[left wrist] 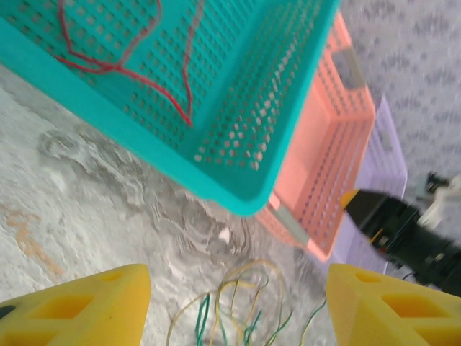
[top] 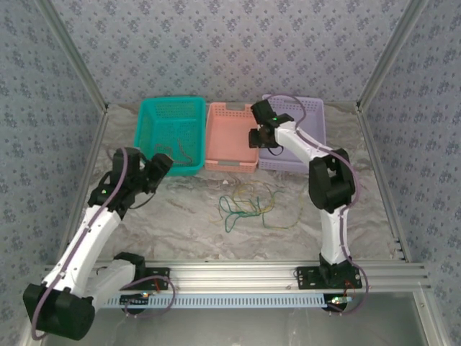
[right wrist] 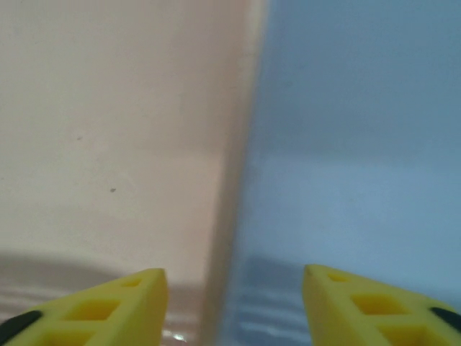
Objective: Untangle the cables
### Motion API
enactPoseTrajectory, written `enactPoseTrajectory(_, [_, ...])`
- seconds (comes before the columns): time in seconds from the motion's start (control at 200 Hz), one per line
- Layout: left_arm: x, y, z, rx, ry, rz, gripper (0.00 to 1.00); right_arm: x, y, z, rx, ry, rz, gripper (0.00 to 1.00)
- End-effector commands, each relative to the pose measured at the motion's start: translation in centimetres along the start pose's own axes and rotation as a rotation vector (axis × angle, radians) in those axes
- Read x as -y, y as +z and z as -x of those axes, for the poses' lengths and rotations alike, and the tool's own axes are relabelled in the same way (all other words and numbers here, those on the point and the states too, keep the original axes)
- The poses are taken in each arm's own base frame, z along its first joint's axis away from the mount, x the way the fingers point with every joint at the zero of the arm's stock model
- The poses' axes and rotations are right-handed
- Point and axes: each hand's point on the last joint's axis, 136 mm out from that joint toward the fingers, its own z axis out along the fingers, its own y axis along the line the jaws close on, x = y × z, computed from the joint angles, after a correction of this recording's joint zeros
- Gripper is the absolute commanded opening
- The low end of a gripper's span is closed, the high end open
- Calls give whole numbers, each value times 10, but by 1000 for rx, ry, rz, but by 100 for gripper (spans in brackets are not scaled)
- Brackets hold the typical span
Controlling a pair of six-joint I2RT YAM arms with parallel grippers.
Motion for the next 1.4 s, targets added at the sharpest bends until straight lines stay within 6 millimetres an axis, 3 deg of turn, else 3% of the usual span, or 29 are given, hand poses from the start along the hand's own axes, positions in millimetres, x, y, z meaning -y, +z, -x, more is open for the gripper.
enactPoseTrajectory(0.0, [20, -15, -11, 30, 143, -14, 65, 41, -93, 32, 220, 108, -113, 60])
enactPoseTrajectory(0.09, [27, -17, -30, 14, 214, -21, 65, 77, -143, 13, 276, 208, -176, 61])
enactPoseTrajectory(0.135, [32, -19, -39, 9, 248, -30, 65, 97, -155, -7, 259, 269, -209, 59])
enactPoseTrajectory(0.215, [42, -23, -58, -6, 320, -56, 64, 124, -160, -54, 184, 349, -254, 56])
enactPoseTrajectory(0.305, [53, -21, -87, -69, 379, -100, 63, 143, -152, -118, 86, 418, -305, 51])
enactPoseTrajectory(0.395, [56, -16, -121, -125, 398, -101, 63, 149, -146, -173, 32, 507, -307, 48])
enactPoseTrajectory(0.455, [56, -10, -148, -164, 379, -97, 65, 147, -140, -199, 21, 565, -258, 48])
enactPoseTrajectory(0.56, [50, 3, -195, -213, 310, -96, 67, 135, -128, -226, -14, 630, -156, 49])
enactPoseTrajectory(0.669, [43, 12, -221, -187, 257, -99, 67, 107, -124, -249, -81, 665, -74, 49])
enactPoseTrajectory(0.729, [39, 15, -224, -174, 254, -85, 67, 93, -134, -257, -50, 629, -66, 50])
enactPoseTrajectory(0.799, [38, 16, -225, -171, 269, -81, 67, 91, -152, -259, 15, 555, -106, 50])
enactPoseTrajectory(0.944, [28, 9, -209, -123, 314, -44, 67, 71, -176, -260, 84, 203, -153, 51])
enactPoseTrajectory(1.094, [15, -11, -178, -50, 311, -58, 66, 23, -177, -278, 47, -161, -165, 58])
enactPoseTrajectory(1.289, [5, -32, -154, -10, 304, -66, 65, -7, -158, -301, -56, -454, -225, 64])
enactPoseTrajectory(1.394, [1, -38, -146, 4, 294, -72, 65, -4, -152, -305, -93, -500, -242, 65])
